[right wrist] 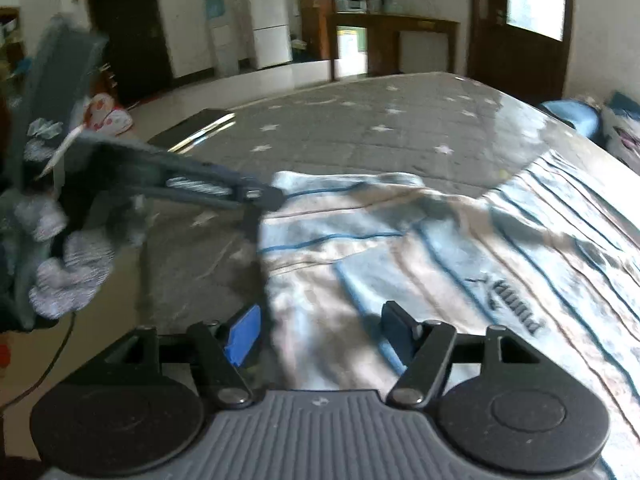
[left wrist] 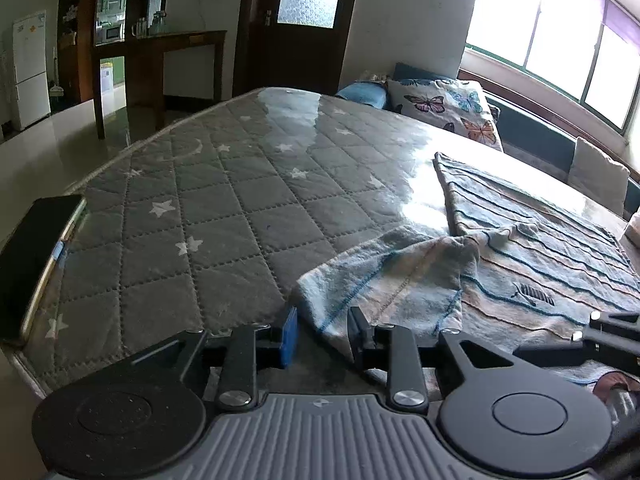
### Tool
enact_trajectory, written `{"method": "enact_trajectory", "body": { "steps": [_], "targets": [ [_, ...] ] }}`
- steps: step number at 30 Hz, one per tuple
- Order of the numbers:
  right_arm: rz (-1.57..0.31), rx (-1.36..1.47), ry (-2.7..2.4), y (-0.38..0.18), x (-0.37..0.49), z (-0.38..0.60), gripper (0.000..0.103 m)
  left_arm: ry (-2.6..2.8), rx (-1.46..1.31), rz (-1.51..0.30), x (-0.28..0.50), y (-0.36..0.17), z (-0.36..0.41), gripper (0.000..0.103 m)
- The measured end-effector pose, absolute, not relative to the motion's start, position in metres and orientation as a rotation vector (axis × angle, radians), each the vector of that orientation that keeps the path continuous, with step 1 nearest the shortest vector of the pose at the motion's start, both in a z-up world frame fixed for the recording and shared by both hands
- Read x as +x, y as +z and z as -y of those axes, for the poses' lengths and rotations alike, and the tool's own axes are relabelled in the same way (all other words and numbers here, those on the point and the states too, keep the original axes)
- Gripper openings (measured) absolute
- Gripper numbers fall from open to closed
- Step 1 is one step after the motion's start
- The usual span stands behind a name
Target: Fold clothes
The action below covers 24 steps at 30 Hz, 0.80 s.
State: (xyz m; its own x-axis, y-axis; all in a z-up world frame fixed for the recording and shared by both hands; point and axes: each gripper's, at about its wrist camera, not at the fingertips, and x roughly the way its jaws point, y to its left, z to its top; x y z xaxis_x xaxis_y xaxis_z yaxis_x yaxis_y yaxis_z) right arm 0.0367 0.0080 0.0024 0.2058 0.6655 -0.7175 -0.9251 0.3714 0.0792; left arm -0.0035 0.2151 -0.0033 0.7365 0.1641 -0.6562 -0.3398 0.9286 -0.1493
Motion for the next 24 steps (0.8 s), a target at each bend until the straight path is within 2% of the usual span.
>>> {"method": "enact_trajectory", "body": {
  "steps": [1, 2, 5, 16, 24],
  "targets": [
    [-0.748, -0.421, 1.174, 0.002, 0.032, -0.010, 0.068, 0.279, -0.268, -0.688, -0.003, -0.003, -0.215, 0.024],
    [-0.750, -0.428, 1.203, 0.002, 0.025, -0.011, 0.069, 0.278, -0.268, -0.686, -0.002, -0.004, -0.214, 0.014],
    [-0.738, -0.451, 1.237, 0.003, 0.013, -0.013, 0.068, 0.273, -0.266, -0.660, -0.004, 0.001, -0.213, 0.005],
    [-0.686, -0.411, 1.127, 0.029, 0.012, 0.033, 0.068, 0.052, -0.186, -0.496, -0.017, 0.043, -0.171, 0.003],
    [-0.683, -0.346, 0.926, 0.041, 0.029, 0.102, 0.068, -0.175, -0.073, -0.490, -0.012, 0.043, -0.115, 0.003]
  ]
}}
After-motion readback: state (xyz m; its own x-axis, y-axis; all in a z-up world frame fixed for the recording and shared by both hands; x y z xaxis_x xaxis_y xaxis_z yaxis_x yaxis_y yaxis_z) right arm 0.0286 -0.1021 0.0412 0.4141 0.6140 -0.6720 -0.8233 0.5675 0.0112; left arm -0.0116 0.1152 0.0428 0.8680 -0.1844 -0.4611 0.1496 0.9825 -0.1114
